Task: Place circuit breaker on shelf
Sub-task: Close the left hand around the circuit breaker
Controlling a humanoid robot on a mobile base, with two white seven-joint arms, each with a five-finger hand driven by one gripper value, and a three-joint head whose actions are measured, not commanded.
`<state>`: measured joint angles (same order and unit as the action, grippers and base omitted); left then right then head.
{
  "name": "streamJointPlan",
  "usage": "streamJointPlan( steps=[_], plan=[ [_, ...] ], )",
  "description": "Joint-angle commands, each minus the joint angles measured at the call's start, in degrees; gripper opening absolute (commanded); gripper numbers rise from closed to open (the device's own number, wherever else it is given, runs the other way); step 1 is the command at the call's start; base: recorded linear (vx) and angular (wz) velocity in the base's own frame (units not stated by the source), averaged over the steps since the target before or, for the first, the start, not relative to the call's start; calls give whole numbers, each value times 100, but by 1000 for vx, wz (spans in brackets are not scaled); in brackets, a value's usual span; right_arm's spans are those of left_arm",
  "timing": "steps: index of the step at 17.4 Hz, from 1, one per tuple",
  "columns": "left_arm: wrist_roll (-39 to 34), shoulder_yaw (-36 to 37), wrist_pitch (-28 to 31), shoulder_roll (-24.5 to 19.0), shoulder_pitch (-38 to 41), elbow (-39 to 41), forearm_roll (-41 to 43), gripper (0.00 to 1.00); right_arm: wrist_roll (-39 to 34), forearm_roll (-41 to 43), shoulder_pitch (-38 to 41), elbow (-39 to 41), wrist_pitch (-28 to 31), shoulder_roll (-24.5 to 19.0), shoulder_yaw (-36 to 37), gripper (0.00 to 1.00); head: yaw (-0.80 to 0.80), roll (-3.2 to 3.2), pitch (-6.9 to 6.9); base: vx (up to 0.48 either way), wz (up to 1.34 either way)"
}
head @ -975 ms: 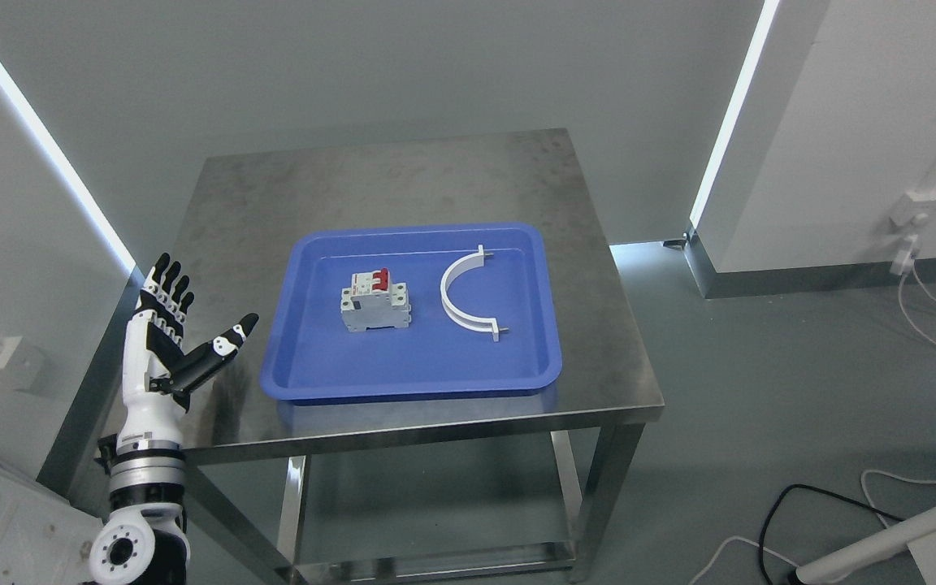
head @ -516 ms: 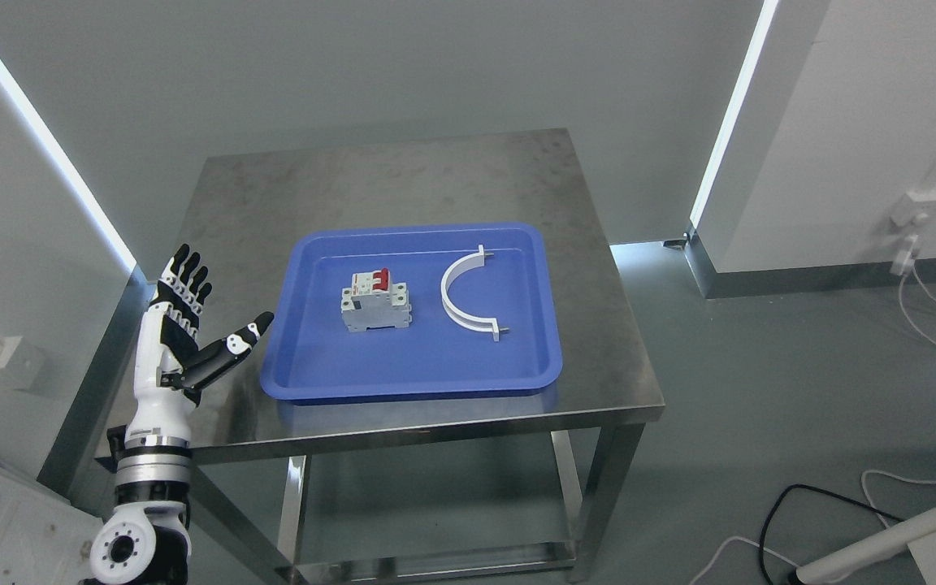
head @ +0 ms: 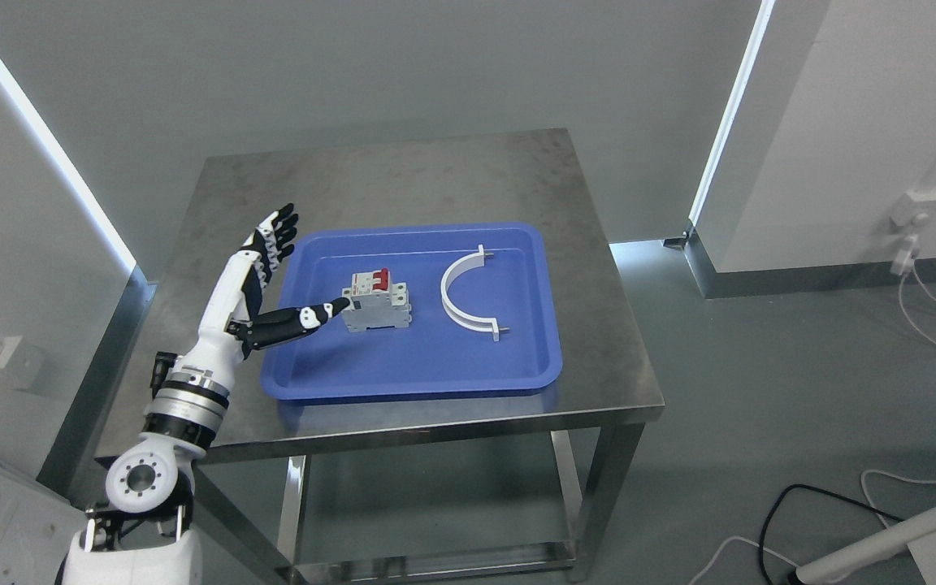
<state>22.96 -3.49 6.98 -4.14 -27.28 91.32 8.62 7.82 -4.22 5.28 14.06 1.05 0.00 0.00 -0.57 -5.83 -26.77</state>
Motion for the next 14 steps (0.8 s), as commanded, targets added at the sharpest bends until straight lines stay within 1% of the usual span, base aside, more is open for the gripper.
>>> streamJointPlan(
  steps=[1,3,9,11,14],
  plan=[
    [402,912,786,-263,-690,-350,1297,97,0,0,0,0,344,100,-114,100,0,0,0,0,0],
    [525,912,796,-272,-787,-509,1650,96,0,0,0,0,344,100,-114,100,0,0,0,0,0],
    [1070,912,796,-254,-770,-536,1695,83,0,0,0,0,344,100,-114,100,0,0,0,0,0],
    [1088,912,796,-271,-761,-545,1739,74,0,0,0,0,344,100,-114,100,0,0,0,0,0],
    [1079,850,753,-298,-770,-729,1967,69,0,0,0,0,344,100,-114,100,0,0,0,0,0]
  ],
)
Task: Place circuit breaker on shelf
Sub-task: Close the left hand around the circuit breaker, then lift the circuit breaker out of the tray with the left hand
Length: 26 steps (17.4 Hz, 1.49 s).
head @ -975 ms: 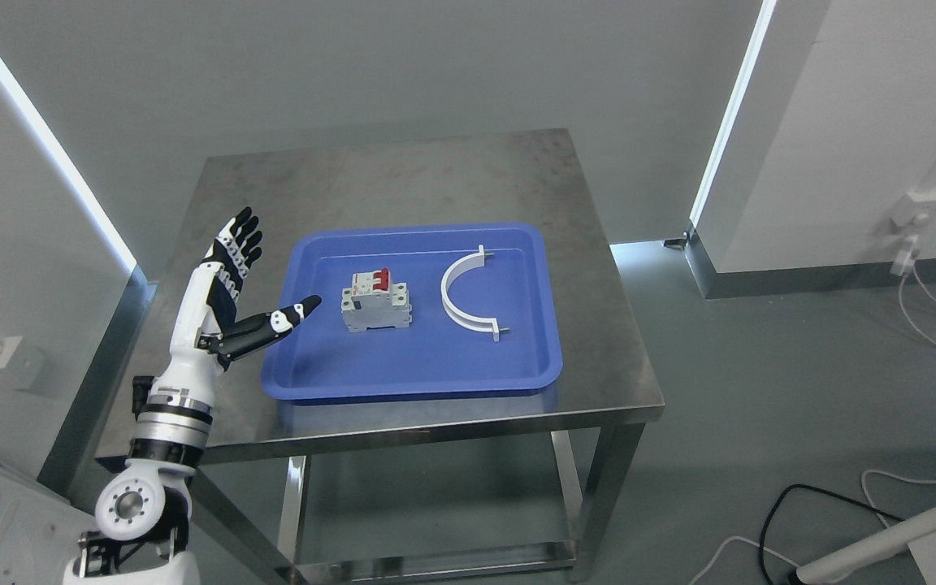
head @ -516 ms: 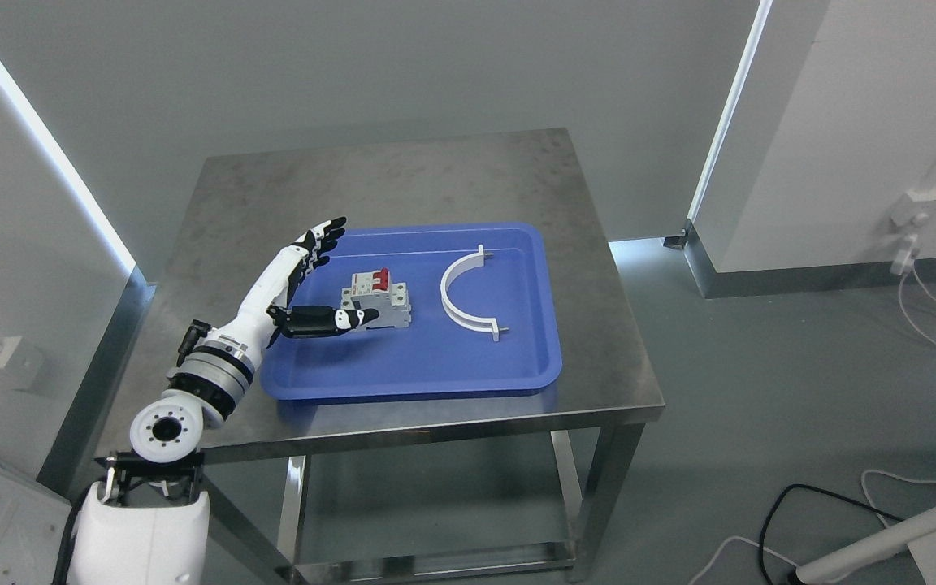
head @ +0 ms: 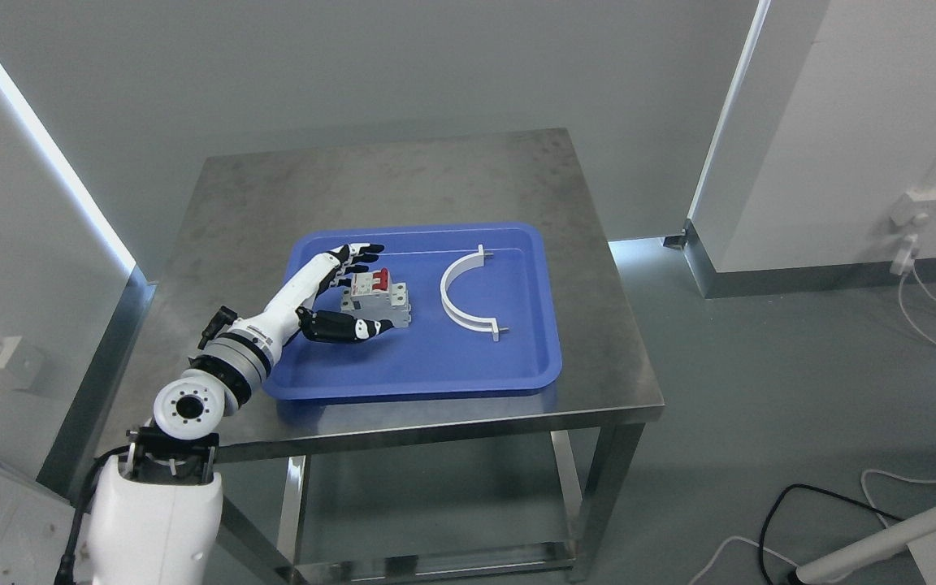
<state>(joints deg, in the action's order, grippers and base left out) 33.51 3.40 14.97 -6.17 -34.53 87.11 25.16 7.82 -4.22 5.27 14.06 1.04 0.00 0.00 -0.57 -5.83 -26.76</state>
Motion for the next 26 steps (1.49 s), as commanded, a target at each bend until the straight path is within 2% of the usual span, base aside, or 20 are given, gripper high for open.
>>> streamJointPlan(
  steps=[1,3,6,9,11,12,14,15,18,21,22,24,26],
  plan=[
    [24,152,-64,-95,-36,-318,314,66,0,0,0,0,344,100,-114,100,0,0,0,0,0],
    [24,126,-300,-113,-19,-379,323,55,0,0,0,0,344,100,-114,100,0,0,0,0,0],
    [33,64,-1073,-130,60,-493,323,35,0,0,0,0,344,100,-114,100,0,0,0,0,0],
    [42,-67,-1618,-130,148,-563,323,10,0,0,0,0,344,100,-114,100,0,0,0,0,0],
    [33,-321,-2049,-69,192,-756,323,0,0,0,0,0,344,100,-114,100,0,0,0,0,0],
    [-2,-479,-2111,10,175,-766,297,0,0,0,0,-9,344,100,-114,100,0,0,0,0,0],
    [-37,-1179,-2199,517,-43,-740,174,1,0,0,0,0,344,100,-114,100,0,0,0,0,0],
    [-46,-1549,-2374,517,-176,-705,-1,1,0,0,0,0,344,100,-114,100,0,0,0,0,0],
    [-684,-1684,-2858,517,-186,-477,-1071,1,0,0,0,0,344,100,-114,100,0,0,0,-27,18],
    [-2326,-1676,-3673,517,59,-441,-1707,2,0,0,0,0,344,100,-114,100,0,0,0,-63,-19],
    [-2583,-1641,-3772,517,234,-345,-1708,2,0,0,0,0,344,100,-114,100,0,0,0,-125,-46],
    [-2613,-1579,-3851,517,717,-90,-1725,2,0,0,0,0,344,100,-114,100,0,0,0,-140,-61],
    [-2464,-1579,-3966,517,877,16,-1795,2,0,0,0,0,344,100,-114,100,0,0,0,-198,-56]
  ],
)
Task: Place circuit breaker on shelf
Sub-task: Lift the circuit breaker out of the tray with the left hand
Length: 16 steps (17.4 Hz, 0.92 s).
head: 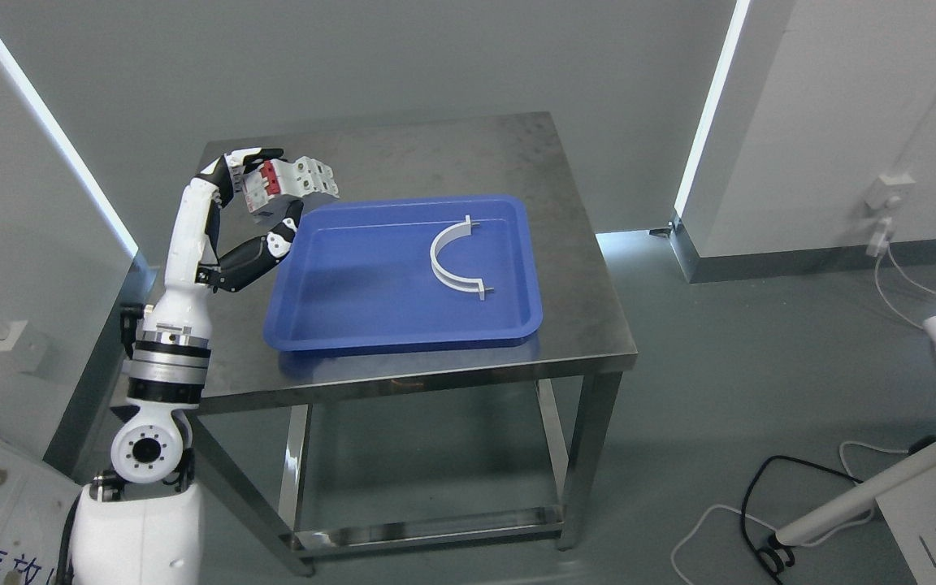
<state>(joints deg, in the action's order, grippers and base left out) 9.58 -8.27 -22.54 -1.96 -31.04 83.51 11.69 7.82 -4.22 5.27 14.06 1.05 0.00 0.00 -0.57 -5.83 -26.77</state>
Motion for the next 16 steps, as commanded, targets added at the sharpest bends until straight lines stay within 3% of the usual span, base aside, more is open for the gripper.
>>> streamJointPlan(
  steps=[1,5,16],
  plan=[
    [103,-421,-224,96,555,385,-613,2,0,0,1,0,344,100,-114,100,0,0,0,-241,-37],
    [658,-518,-400,96,608,385,-764,2,0,0,1,0,344,100,-114,100,0,0,0,-286,113],
    [668,-799,-681,96,643,385,-782,2,0,0,1,0,344,100,-114,100,0,0,0,-362,48]
  ],
)
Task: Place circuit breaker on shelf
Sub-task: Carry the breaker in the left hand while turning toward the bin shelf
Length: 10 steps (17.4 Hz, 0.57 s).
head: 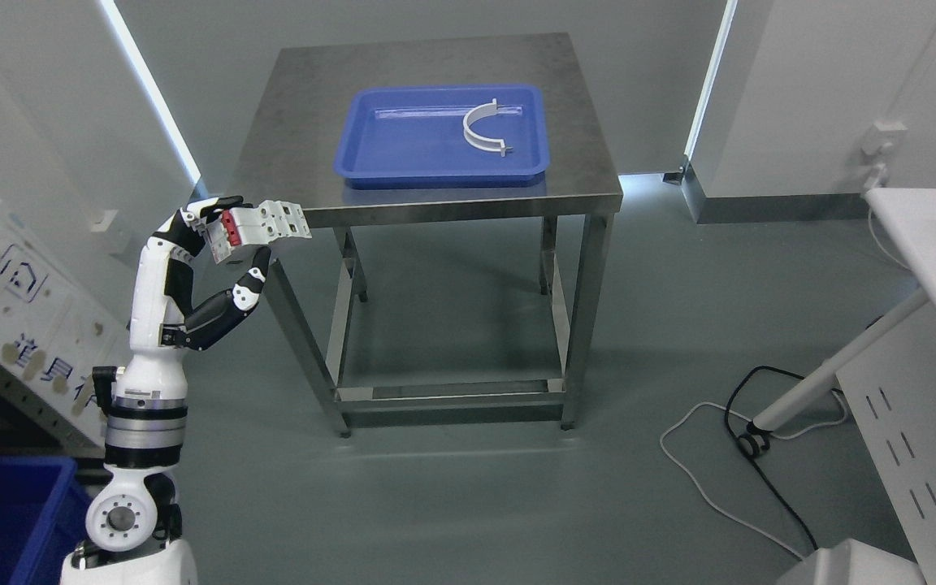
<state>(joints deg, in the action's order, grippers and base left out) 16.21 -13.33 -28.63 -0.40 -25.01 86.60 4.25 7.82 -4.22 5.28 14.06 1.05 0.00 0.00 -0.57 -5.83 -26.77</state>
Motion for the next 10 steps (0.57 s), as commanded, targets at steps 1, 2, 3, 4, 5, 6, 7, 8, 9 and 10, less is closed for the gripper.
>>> streamJointPlan(
  steps=[1,2,3,4,5,6,7,8,9,10],
  plan=[
    [5,-301,-82,-60,58,76,-38,2,0,0,-1,0,344,100,-114,100,0,0,0,-403,296],
    [5,-302,-99,-60,58,76,-38,2,0,0,-1,0,344,100,-114,100,0,0,0,-362,380],
    [5,-302,-99,-60,58,76,-47,2,0,0,-1,0,344,100,-114,100,0,0,0,-362,380],
    [5,-302,-108,-60,58,85,-47,2,0,0,-1,-9,344,100,-114,100,0,0,0,-361,604],
    [5,-293,-108,-60,41,111,-47,2,0,0,-1,0,344,100,-114,100,0,0,0,-361,604],
    [5,-284,-108,-60,14,137,-56,2,0,0,-1,0,344,100,-114,100,0,0,0,-389,574],
    [5,-275,-108,-60,-38,190,-64,2,0,0,-1,0,344,100,-114,100,0,0,0,-389,574],
    [13,-249,-108,-60,-82,225,-65,2,0,0,-1,0,344,100,-114,100,0,0,0,-288,582],
    [13,-223,-108,-60,-152,243,-65,2,0,0,-1,0,344,100,-114,100,0,0,0,-287,762],
    [31,-222,-108,-60,-205,243,-65,2,0,0,-1,0,344,100,-114,100,0,0,0,-287,762]
  ],
)
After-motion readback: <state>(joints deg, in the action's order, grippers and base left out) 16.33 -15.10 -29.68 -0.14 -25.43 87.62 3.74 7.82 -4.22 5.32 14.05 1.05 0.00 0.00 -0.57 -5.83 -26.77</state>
